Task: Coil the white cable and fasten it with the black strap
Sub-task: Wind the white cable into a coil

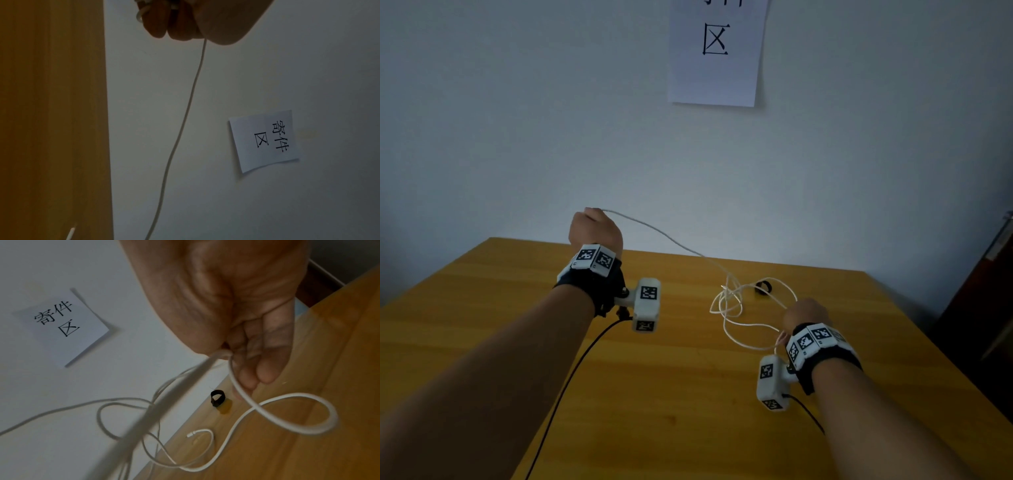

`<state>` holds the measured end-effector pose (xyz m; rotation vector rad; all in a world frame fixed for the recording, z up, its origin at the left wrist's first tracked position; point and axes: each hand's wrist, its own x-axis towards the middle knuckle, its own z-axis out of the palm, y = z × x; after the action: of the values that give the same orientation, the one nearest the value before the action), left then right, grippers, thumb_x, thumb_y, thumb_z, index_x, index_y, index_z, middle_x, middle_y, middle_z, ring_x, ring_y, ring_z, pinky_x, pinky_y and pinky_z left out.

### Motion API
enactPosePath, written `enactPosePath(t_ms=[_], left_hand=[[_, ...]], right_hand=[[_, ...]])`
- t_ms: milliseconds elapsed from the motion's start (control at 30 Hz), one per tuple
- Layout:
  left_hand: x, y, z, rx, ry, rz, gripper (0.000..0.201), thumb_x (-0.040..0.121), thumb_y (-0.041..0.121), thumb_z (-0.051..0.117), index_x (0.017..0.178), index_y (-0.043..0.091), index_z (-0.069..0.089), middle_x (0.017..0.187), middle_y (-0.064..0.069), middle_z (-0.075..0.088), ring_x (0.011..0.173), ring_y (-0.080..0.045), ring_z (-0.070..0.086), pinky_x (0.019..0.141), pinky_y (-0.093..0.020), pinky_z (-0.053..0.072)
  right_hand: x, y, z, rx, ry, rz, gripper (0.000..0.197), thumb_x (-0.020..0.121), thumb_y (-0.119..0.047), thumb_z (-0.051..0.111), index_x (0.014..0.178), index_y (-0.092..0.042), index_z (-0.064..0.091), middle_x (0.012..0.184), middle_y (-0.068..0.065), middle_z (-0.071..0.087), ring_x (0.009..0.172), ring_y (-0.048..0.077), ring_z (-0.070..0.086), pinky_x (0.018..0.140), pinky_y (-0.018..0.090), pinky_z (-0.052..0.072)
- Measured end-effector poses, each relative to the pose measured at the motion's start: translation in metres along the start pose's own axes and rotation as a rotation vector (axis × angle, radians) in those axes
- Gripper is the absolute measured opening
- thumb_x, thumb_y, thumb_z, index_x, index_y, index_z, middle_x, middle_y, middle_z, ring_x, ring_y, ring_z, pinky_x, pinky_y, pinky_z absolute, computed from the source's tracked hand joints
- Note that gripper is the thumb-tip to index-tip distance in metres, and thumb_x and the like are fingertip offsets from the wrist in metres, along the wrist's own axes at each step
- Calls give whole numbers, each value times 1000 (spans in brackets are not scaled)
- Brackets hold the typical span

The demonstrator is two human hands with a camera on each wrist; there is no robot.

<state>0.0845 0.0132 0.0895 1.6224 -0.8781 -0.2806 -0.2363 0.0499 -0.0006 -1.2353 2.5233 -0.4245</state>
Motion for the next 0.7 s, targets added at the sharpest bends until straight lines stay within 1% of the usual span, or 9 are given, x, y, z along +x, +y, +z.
enactPosePath(t_ms=[100, 167, 267, 367, 467, 500, 567, 633, 700], left_hand=[[-4, -2, 5, -30, -64, 64, 48, 107, 19, 24, 92, -9, 59, 87, -20, 60, 91, -38, 55, 74, -35, 37], [-6, -3, 6, -33, -109, 74, 49, 107, 18, 24, 66, 0, 45, 66, -8, 46, 79, -31, 47, 69, -38, 34], [-9, -3, 10, -72, -178, 66, 47, 105, 19, 26, 62, 4, 40, 63, -6, 41, 75, -27, 46, 67, -36, 31], [-14, -1, 15, -166, -257, 39, 42, 101, 21, 29, 64, 5, 40, 63, -8, 42, 70, -28, 47, 65, -40, 38], [-20, 3, 22, -243, -351, 2, 34, 92, 25, 33, 61, 13, 35, 62, -6, 39, 63, -24, 39, 64, -41, 36], [-23, 5, 23, -270, -383, -19, 30, 89, 26, 33, 62, 15, 32, 61, -4, 35, 58, -22, 35, 63, -41, 33], [-29, 11, 24, -311, -444, -72, 25, 87, 24, 33, 64, 16, 29, 61, -3, 29, 50, -21, 27, 60, -37, 32], [-36, 16, 23, -369, -498, -143, 25, 91, 20, 33, 66, 16, 30, 59, -2, 29, 45, -20, 26, 48, -28, 31], [-43, 21, 22, -515, -575, -247, 27, 93, 16, 34, 67, 20, 29, 53, 2, 27, 41, -16, 22, 41, -21, 23]], right_hand=[[-3, -7, 4, -8, 0, -50, 17, 97, -11, 66, 90, 3, 74, 85, 14, 74, 70, 27, 65, 53, 30, 49], [-2, -9, 7, 21, 14, -83, 19, 96, -13, 65, 87, 2, 72, 78, 13, 71, 70, 27, 69, 49, 30, 51], [-9, -17, 3, 103, 31, -142, 33, 105, -20, 51, 100, 5, 72, 99, 20, 74, 85, 34, 71, 65, 35, 53], [-22, -32, -8, 116, 103, -229, 33, 104, -25, 52, 119, 2, 63, 120, 21, 67, 106, 37, 66, 83, 42, 56], [-39, -48, -18, 231, 216, -493, 38, 99, -15, 54, 136, -8, 54, 138, 14, 56, 127, 31, 55, 103, 44, 51], [-46, -53, -21, 328, 187, -589, 39, 100, -13, 54, 139, -11, 53, 137, 9, 57, 125, 26, 57, 102, 40, 51], [-63, -65, -27, 485, 24, -711, 36, 102, -17, 50, 138, -17, 54, 123, -1, 65, 99, 15, 64, 83, 28, 53], [-74, -74, -25, 536, -112, -766, 30, 104, -21, 43, 130, -18, 59, 104, 1, 74, 77, 8, 64, 65, 22, 47], [-75, -77, -18, 536, -105, -781, 31, 108, -23, 34, 120, -14, 62, 83, 5, 74, 65, 8, 62, 60, 24, 45]])
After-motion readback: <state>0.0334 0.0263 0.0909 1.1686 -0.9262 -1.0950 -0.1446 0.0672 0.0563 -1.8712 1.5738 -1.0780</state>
